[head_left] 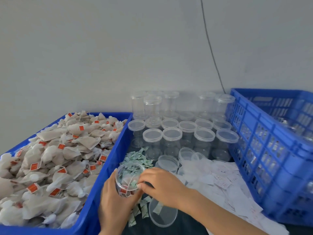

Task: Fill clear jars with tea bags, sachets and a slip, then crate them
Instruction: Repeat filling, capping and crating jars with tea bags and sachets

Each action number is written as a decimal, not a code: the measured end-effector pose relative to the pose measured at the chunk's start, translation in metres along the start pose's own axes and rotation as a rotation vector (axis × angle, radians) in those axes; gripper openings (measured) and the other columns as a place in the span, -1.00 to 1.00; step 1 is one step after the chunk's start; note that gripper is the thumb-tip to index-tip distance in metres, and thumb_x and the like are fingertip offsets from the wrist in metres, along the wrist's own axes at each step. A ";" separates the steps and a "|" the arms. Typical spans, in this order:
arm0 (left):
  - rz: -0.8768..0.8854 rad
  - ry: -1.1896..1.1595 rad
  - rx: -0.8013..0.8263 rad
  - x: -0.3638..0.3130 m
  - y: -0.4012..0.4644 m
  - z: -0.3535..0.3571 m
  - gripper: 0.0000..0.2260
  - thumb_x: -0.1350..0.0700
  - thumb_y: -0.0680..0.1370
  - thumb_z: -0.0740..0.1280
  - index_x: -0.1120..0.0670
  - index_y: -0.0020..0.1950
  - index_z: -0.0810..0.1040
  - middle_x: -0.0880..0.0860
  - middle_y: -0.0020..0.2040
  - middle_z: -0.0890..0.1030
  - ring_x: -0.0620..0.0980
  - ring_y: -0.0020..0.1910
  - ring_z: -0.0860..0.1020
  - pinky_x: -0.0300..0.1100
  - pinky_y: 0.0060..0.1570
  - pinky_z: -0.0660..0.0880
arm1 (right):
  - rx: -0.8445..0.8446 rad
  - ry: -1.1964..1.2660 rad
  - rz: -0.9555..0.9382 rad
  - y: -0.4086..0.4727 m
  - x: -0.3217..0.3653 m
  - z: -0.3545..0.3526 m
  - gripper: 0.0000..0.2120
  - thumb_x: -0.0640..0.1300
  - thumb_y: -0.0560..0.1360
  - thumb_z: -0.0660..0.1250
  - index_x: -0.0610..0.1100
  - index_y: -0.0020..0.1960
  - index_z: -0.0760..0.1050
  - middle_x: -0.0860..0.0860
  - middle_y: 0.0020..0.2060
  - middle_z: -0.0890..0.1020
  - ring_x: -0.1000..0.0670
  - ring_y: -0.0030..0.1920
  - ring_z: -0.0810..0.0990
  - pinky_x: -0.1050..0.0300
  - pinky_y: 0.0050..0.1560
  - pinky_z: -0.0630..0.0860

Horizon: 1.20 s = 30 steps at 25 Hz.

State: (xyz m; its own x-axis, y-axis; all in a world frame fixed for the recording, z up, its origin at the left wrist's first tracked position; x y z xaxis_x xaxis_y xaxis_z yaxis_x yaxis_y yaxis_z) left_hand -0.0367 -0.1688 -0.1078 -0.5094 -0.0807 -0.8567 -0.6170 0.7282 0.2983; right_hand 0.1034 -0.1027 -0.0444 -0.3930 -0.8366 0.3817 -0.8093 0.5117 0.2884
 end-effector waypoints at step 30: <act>0.180 -0.178 0.377 -0.140 -0.050 0.155 -0.26 -0.23 0.16 0.58 -0.31 0.21 0.25 -0.42 0.01 0.35 -0.39 0.01 0.41 -0.42 -0.11 0.31 | 0.151 -0.482 0.814 -0.172 -0.183 -0.026 -0.49 -0.08 0.63 0.05 -0.14 0.53 0.01 -0.14 0.50 0.14 -0.11 0.49 0.12 -0.03 0.41 0.20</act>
State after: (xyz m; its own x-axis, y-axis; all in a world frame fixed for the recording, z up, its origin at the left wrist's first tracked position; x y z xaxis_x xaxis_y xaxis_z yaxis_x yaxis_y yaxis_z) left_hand 0.1584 -0.0884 -0.0677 -0.4568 0.1646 -0.8742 -0.2493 0.9197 0.3034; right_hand 0.3263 -0.0328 -0.1409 -0.9700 -0.2431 0.0033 -0.2430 0.9694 -0.0354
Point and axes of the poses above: each hand's wrist, its own y-axis towards the middle knuckle, its own z-axis out of the palm, x = y × z, the point moved 3 cm from there along y, towards the middle knuckle
